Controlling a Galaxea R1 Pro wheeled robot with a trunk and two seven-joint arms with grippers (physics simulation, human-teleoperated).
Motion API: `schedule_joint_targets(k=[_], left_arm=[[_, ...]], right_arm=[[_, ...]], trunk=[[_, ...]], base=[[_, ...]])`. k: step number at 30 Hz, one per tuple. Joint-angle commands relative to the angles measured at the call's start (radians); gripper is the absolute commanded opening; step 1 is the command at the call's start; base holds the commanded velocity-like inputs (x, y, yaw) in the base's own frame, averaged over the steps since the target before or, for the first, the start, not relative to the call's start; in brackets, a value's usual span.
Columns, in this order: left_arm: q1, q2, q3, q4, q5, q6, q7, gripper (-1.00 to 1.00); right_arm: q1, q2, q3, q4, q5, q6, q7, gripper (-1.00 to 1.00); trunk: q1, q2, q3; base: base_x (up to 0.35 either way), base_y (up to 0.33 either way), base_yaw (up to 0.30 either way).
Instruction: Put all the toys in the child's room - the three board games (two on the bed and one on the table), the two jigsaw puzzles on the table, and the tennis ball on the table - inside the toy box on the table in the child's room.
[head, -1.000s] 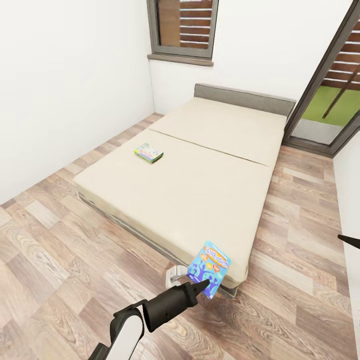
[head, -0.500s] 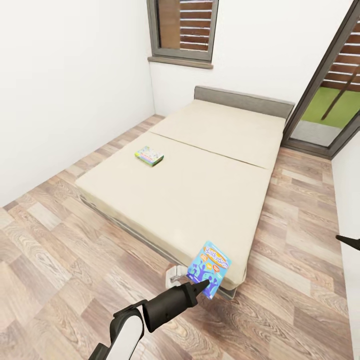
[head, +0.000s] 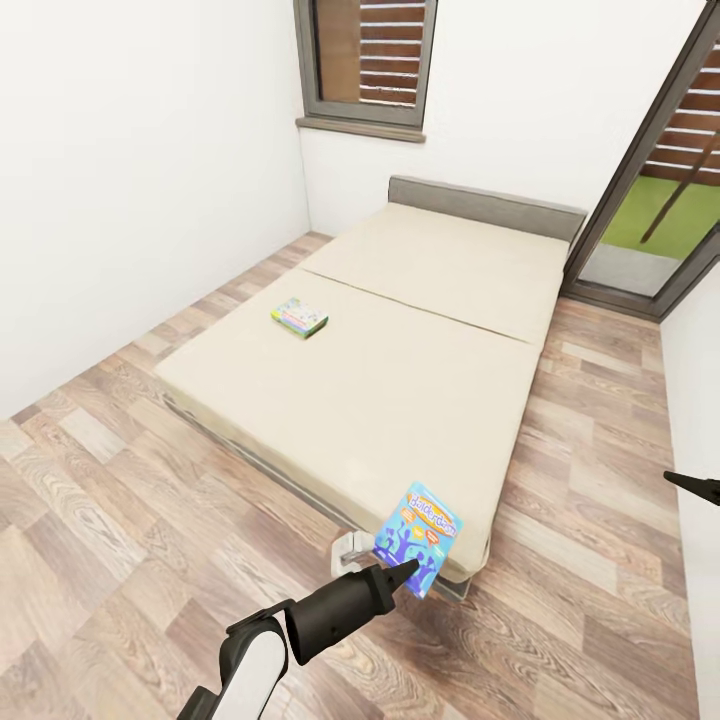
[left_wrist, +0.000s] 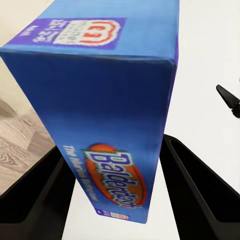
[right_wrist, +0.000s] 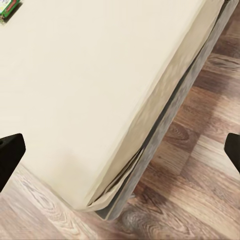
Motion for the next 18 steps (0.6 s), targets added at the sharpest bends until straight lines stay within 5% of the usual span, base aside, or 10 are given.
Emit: schedule_joint_targets(k=[1, 18], left_arm=[[0.000, 0.000, 0.001, 0.000, 0.001, 0.005, -0.001, -1.00], [0.000, 0.001, 0.003, 0.000, 0.000, 0.005, 0.001, -1.00]], right_arm=[[-0.001, 0.000, 0.000, 0.000, -0.002, 0.008, 0.002, 1.00], [0.000, -0.005, 0.005, 0.000, -0.005, 0.008, 0.004, 1.00]], trunk=[[-0.004, 0.007, 0.003], [-0.069, 0.126, 0.056]], base=[[0.000, 0.000, 0.044], [0.000, 0.000, 0.207]])
